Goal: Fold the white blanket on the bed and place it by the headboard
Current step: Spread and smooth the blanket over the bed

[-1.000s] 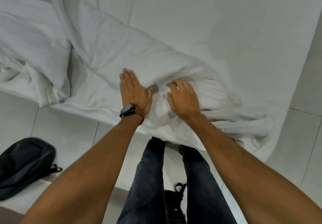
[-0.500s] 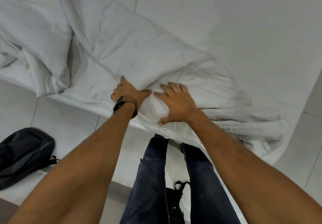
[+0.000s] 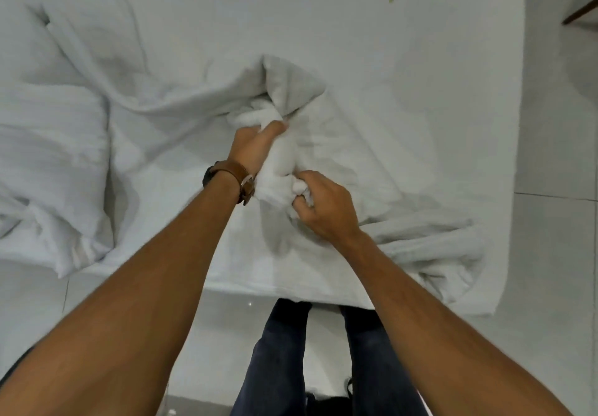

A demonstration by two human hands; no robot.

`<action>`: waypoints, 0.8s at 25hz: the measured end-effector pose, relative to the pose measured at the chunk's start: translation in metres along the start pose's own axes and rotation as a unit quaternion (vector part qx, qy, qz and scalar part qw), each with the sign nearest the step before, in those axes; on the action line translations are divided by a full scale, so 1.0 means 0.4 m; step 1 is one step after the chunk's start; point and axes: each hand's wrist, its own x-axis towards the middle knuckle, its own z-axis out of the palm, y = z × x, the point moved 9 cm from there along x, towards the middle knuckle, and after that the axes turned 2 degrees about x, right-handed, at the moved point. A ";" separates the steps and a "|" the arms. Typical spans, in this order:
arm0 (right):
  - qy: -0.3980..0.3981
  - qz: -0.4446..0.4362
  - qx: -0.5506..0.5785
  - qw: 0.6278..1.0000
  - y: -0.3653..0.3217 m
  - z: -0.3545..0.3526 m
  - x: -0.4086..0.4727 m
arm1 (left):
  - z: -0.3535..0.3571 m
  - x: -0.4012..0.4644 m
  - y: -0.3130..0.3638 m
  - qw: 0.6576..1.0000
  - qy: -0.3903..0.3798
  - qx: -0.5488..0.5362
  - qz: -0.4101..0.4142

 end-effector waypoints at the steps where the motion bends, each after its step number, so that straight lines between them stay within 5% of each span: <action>1: 0.041 0.023 0.029 0.998 0.019 -0.065 0.013 | 0.036 0.007 0.050 0.999 -0.001 -0.049 0.000; 5: 0.101 0.116 0.075 0.985 0.138 -0.244 0.027 | 0.211 0.057 0.219 0.988 -0.024 -0.151 0.016; 16: -0.037 0.287 0.121 0.950 0.501 -0.473 -0.087 | 0.860 0.209 0.459 0.985 -0.116 -0.128 -0.011; 20: -0.097 0.289 0.128 0.944 0.603 -0.530 -0.198 | 1.060 0.597 0.380 0.981 -0.132 -0.136 -0.045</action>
